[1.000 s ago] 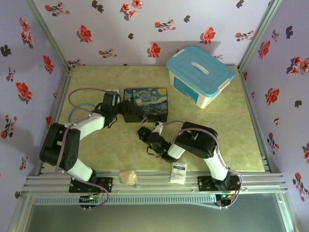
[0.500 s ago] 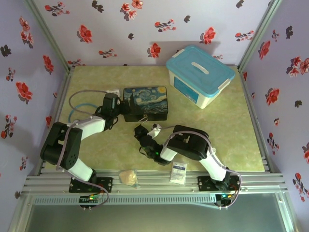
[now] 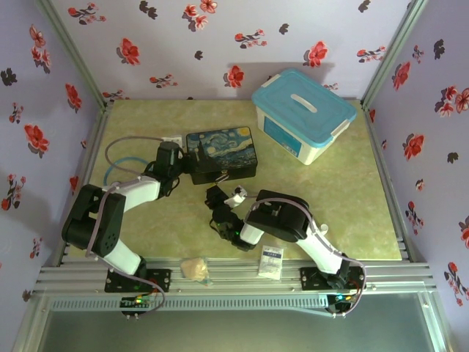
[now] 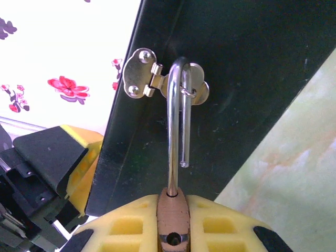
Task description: Unlock a padlock with a key
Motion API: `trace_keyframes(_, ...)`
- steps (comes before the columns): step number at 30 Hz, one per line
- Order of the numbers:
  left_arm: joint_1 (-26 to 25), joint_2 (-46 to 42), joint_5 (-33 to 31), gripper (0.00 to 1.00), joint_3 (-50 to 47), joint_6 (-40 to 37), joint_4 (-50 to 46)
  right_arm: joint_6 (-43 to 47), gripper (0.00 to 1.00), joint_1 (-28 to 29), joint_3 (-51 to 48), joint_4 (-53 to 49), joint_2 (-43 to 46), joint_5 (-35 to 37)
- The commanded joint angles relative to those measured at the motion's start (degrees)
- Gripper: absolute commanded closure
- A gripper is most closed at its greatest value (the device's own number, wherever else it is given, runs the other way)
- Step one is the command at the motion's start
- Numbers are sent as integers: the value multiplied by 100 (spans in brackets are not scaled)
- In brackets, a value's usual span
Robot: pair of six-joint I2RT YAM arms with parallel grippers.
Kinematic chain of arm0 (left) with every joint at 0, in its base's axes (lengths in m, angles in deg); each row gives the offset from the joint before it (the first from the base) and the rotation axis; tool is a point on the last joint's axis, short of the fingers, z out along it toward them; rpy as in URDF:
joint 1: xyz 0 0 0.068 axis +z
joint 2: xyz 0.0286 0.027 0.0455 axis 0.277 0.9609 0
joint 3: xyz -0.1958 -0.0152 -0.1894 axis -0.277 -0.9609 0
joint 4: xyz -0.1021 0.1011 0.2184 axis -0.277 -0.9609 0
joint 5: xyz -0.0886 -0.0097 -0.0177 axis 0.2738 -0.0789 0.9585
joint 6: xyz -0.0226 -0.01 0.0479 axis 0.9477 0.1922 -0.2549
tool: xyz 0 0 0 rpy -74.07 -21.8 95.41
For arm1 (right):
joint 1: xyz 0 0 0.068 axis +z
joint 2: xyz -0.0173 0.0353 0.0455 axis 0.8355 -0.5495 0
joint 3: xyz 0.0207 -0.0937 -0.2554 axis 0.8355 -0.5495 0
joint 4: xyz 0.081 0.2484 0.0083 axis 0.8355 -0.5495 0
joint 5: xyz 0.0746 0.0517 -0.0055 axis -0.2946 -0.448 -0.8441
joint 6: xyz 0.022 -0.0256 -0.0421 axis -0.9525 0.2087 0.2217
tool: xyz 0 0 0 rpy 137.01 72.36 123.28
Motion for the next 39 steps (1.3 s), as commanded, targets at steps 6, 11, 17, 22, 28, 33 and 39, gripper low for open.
trace_keyframes(6, 164, -102, 524, 37, 730, 547, -1392, 235, 100, -54, -160, -159, -274, 681)
trace_keyframes(11, 192, 442, 717, 31, 1363, 930, -1389, 190, 100, -50, -261, -160, -303, 641)
trace_keyframes(17, -114, 965, -394, 35, 1946, 620, -2598, 315, 100, -77, -261, 63, -373, 700)
trace_keyframes(22, -213, 1343, -692, 40, 2108, 281, -3038, 478, 100, -119, -44, 133, -456, 699)
trace_keyframes(28, -218, 1509, -835, 52, 1533, 121, -2577, 358, 100, -364, -221, 145, -285, 779)
trace_keyframes(33, -202, 1597, -939, 59, 1313, -12, -2322, 618, 100, -442, -361, 141, 6, 880)
trace_keyframes(39, -144, 1685, -944, 59, 1174, -159, -1979, 953, 100, -435, -274, 70, 282, 1268)
